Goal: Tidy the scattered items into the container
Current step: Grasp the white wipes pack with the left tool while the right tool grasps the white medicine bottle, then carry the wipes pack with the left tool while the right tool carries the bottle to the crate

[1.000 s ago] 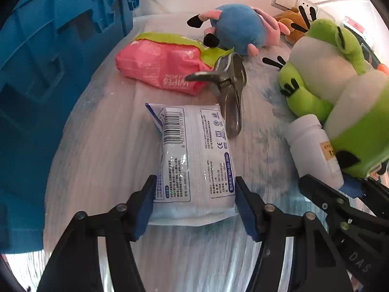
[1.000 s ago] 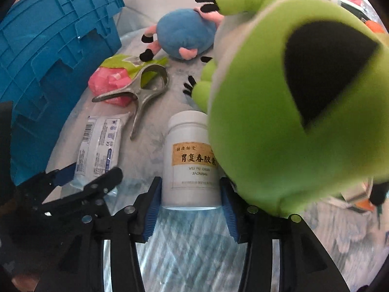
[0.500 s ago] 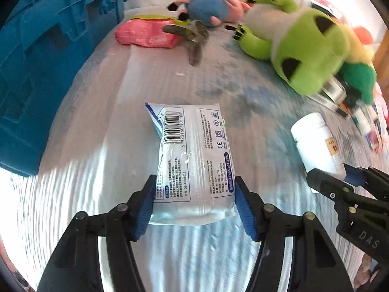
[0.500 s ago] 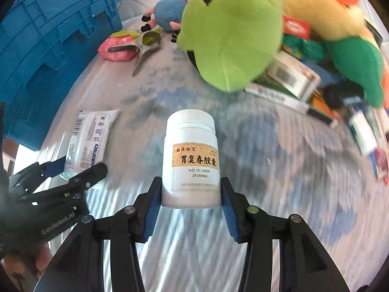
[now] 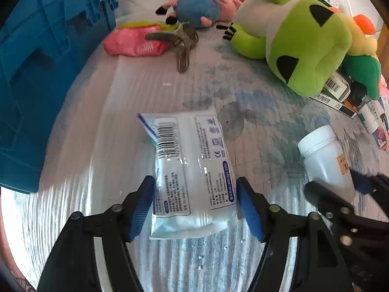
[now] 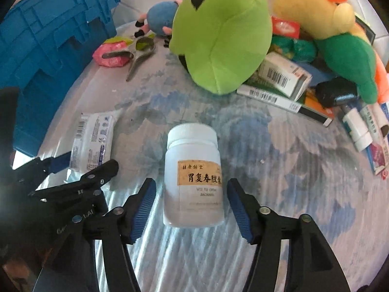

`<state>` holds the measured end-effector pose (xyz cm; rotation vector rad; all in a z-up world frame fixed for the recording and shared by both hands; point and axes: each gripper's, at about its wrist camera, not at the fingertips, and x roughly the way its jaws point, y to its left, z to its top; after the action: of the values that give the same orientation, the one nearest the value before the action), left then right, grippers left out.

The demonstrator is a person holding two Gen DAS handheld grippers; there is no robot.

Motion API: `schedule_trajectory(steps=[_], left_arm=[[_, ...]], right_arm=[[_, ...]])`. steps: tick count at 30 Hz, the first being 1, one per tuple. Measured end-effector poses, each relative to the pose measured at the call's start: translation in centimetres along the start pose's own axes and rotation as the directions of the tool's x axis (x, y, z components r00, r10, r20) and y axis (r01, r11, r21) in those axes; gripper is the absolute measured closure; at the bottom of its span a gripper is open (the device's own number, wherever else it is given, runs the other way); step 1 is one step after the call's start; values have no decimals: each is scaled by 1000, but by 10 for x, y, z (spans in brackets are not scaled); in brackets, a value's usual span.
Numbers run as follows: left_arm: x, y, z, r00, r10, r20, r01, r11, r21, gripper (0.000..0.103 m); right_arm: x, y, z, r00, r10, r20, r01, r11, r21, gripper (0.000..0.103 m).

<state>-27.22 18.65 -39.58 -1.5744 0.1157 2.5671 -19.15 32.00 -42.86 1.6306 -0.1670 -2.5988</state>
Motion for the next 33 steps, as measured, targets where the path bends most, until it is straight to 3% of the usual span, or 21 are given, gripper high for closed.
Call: schedule_trajectory(steps=[4,22,26,33], left_arm=[[-7,-2,-6,1000,5,14,-5,1000,19,49],[-96,3,13,981,46,188,-39,999,-38,50],[-131,5,18,965,59,257,-46,997,-54,50],[-210,6,34,902,103,419,-84,994,-64,50]], right_arm=[[-3,3,-5,1000,2,13,-2,1000,-8,57],[-94,29,22,976,53,213,-38,997,-73,57],[-125,40,38,957,66,284,-39,994,-101,57],[-196,36,57,910,69,410,-24,993,-114,57]])
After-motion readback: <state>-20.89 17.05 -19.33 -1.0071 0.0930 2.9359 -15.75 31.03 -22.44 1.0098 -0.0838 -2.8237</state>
